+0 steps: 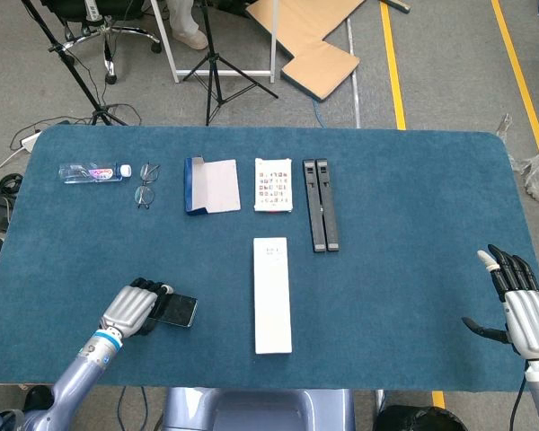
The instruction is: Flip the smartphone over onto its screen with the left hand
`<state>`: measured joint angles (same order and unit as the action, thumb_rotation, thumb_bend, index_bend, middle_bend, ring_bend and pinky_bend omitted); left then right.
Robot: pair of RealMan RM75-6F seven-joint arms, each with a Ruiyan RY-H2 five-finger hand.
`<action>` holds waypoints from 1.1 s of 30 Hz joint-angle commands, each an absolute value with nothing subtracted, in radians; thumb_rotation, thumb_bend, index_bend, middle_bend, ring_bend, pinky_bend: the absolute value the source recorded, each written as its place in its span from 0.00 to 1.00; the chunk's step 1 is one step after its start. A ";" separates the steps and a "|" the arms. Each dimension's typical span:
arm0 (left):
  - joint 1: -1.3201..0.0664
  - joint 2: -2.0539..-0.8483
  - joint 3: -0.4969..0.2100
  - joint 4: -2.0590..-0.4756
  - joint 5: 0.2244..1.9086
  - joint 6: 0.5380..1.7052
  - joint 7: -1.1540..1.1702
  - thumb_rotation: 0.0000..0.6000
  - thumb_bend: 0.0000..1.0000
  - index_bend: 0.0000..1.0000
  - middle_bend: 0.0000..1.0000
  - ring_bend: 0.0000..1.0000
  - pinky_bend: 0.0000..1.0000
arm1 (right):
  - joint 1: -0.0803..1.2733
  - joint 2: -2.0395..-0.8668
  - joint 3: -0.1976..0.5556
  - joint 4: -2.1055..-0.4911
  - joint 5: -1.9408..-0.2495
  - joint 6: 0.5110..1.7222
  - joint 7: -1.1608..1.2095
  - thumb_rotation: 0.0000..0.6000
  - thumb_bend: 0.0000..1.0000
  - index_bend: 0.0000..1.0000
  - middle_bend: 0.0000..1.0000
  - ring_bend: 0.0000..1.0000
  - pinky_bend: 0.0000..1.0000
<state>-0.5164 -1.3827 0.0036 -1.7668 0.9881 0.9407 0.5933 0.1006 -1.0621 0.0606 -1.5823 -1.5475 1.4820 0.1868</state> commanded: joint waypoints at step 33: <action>-0.739 -1.494 -0.086 -1.571 0.781 0.927 0.498 1.00 0.75 0.16 0.06 0.05 0.11 | 0.110 -1.070 0.056 -1.576 -1.537 1.456 0.184 1.00 0.00 0.08 0.00 0.00 0.00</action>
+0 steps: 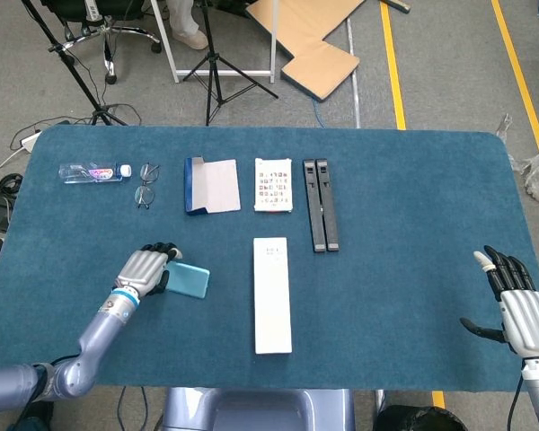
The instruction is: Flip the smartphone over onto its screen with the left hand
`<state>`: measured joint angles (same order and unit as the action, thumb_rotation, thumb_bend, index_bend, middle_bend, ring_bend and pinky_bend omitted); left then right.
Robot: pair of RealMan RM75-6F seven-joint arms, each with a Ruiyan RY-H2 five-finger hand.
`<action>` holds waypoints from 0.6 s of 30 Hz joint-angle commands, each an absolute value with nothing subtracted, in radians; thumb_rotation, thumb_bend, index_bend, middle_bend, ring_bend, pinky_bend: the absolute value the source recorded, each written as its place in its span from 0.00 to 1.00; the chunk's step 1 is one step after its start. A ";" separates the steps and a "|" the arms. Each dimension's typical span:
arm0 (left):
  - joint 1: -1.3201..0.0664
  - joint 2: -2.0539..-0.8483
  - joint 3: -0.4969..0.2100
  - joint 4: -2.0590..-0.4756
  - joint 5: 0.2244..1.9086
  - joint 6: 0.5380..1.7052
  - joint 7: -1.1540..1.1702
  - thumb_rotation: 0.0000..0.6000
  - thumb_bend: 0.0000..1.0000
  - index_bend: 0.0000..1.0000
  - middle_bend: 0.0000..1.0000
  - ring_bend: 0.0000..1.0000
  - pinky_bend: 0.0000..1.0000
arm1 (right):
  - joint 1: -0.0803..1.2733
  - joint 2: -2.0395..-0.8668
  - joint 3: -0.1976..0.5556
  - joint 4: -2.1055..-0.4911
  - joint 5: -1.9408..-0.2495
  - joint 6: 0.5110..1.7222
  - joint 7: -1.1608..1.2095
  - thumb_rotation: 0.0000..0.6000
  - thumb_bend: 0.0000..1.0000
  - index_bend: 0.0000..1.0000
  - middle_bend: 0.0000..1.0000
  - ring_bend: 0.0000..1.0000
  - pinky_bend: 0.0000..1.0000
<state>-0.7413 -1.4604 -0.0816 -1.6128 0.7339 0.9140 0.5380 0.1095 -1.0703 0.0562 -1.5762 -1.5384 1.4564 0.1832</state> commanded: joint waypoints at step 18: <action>-0.485 -1.346 -0.003 -1.537 1.304 1.322 0.195 1.00 0.07 0.00 0.00 0.00 0.00 | 0.106 -1.065 0.055 -1.584 -1.555 1.476 0.201 1.00 0.00 0.07 0.00 0.00 0.00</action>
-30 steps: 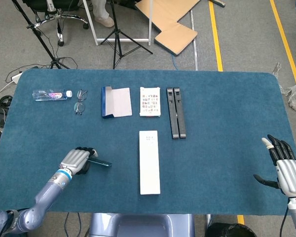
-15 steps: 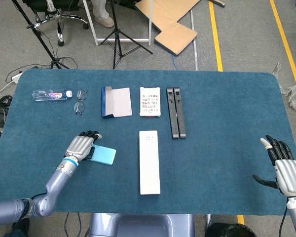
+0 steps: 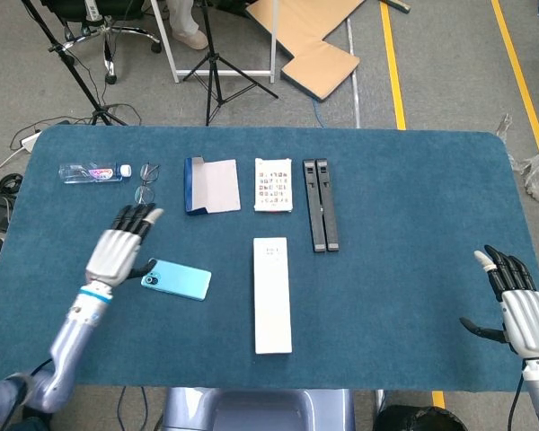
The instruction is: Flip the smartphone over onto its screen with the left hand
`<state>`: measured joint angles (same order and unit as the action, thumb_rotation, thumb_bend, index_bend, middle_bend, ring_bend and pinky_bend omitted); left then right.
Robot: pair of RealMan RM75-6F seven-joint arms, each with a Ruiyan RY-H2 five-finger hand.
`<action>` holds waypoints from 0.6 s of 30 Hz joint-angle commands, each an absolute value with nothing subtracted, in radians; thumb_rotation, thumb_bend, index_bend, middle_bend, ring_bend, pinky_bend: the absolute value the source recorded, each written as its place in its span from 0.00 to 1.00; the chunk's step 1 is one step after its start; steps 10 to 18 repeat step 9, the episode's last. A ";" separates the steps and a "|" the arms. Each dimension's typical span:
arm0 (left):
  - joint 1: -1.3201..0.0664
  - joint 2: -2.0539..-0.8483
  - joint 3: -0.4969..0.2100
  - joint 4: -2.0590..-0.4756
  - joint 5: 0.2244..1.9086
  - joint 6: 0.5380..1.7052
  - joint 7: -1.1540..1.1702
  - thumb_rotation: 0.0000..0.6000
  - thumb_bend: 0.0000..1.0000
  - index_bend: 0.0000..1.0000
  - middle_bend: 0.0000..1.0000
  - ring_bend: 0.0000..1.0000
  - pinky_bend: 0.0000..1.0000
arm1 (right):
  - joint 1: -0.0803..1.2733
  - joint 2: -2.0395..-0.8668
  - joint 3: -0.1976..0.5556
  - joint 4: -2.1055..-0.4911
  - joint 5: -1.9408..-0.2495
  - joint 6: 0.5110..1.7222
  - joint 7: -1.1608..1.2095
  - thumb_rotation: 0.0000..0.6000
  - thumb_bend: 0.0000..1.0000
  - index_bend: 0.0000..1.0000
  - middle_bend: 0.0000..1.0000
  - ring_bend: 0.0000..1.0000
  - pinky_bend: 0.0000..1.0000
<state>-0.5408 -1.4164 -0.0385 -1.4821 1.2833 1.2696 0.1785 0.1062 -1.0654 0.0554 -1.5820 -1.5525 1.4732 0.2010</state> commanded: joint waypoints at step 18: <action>-0.339 -1.215 0.078 -1.644 1.382 1.454 0.204 1.00 0.05 0.00 0.00 0.00 0.00 | 0.098 -1.055 0.062 -1.589 -1.553 1.497 0.212 1.00 0.00 0.07 0.00 0.00 0.00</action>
